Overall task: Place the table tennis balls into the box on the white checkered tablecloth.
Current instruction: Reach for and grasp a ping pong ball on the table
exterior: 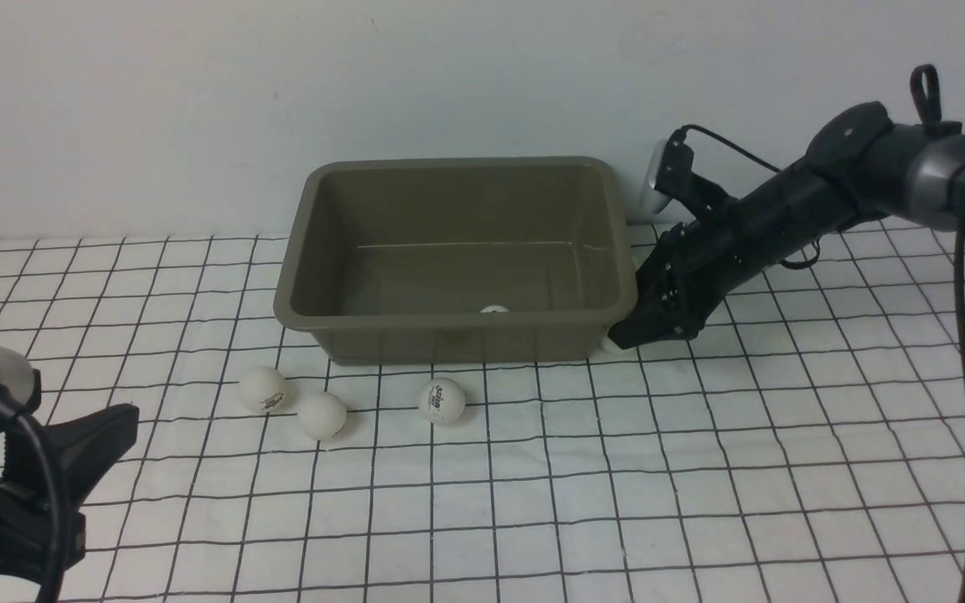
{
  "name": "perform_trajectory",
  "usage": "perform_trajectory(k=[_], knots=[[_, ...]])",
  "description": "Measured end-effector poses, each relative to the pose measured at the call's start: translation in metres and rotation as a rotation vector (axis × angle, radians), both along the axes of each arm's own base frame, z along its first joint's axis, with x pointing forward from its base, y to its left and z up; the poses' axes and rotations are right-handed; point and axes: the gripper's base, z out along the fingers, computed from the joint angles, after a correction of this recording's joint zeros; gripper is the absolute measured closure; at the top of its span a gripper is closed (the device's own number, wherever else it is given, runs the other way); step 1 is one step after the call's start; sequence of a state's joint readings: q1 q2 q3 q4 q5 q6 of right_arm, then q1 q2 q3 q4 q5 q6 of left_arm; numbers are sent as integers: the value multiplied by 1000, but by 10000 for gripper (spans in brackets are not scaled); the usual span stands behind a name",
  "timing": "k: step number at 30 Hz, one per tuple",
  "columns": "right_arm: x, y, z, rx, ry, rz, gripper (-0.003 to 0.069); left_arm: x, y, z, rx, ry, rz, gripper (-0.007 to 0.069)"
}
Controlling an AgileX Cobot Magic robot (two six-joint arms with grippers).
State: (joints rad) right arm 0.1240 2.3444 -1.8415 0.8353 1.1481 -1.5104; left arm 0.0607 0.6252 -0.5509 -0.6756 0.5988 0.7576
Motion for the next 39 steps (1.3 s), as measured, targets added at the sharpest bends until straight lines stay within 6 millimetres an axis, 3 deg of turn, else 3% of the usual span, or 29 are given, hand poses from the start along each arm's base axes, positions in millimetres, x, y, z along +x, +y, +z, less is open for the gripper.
perform_trajectory(k=[21, 23, 27, 30, 33, 37, 39], knots=[[5, -1, -19, -19, 30, -65, 158, 0, 0, 0, 1, 0, 0, 155], [5, -1, -19, -17, 31, -68, 181, 0, 0, 0, 1, 0, 0, 155], [5, -1, -19, -14, 41, -80, 305, 0, 0, 0, 1, 0, 0, 155], [5, -4, -19, -27, 49, -87, 306, 0, 0, 0, 1, 0, 0, 155], [5, -18, -13, -58, 56, -103, 306, 0, 0, 0, 1, 0, 0, 155], [4, -62, 18, -59, 55, -163, 306, 0, 0, 0, 1, 0, 0, 155], [2, -85, 44, -30, 25, -220, 306, 0, 0, 0, 1, 0, 0, 155]])
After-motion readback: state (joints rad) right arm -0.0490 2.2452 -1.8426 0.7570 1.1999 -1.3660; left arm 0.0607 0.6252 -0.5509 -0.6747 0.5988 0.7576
